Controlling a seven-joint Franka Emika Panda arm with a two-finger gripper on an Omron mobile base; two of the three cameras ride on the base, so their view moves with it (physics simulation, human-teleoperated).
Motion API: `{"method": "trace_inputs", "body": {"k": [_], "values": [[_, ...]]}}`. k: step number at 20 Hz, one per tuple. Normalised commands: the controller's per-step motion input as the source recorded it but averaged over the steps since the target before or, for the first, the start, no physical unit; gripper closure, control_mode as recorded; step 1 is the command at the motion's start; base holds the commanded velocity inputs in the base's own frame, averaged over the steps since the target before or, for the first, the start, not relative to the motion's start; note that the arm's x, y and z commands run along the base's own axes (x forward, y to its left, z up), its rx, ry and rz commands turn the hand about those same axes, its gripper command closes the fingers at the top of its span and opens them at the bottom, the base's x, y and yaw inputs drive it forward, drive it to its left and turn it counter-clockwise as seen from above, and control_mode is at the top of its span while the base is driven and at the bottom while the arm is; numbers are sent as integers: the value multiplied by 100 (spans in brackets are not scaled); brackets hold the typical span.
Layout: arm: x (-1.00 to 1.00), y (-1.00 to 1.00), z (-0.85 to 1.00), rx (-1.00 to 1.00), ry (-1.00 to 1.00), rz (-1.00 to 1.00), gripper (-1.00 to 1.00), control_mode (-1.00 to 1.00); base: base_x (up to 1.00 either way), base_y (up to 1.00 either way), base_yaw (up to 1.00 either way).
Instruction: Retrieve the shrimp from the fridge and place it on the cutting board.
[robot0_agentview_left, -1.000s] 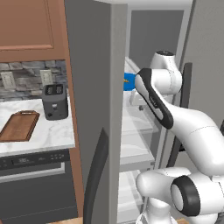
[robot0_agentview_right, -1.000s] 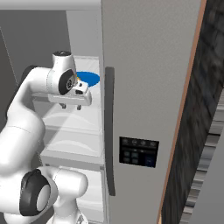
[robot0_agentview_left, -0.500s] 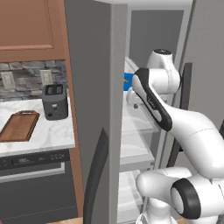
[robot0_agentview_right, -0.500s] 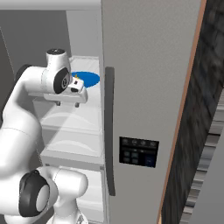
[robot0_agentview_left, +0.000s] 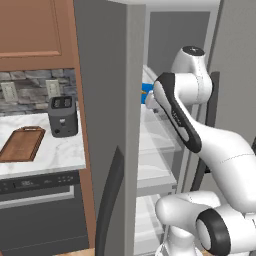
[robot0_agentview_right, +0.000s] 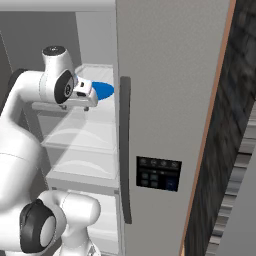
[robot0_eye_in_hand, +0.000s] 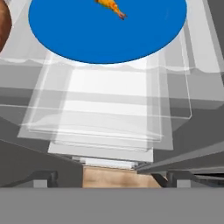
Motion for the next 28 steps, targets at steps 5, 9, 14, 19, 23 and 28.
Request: {"method": "trace_inputs", "body": {"k": [5,9,14,19,23,28], "values": [[1,0,36,-7,-9,0,-100,-100,0,0,0],[8,0,30,-8,-9,1,-100,-100,0,0,0],[40,6,5,-1,-1,3,-100,-100,0,0,0],[68,4,0,0,0,0,-100,-100,0,0,0],[68,0,0,0,1,0,-100,-100,0,0,0],[72,0,0,-2,7,0,-100,-100,0,0,0]]}}
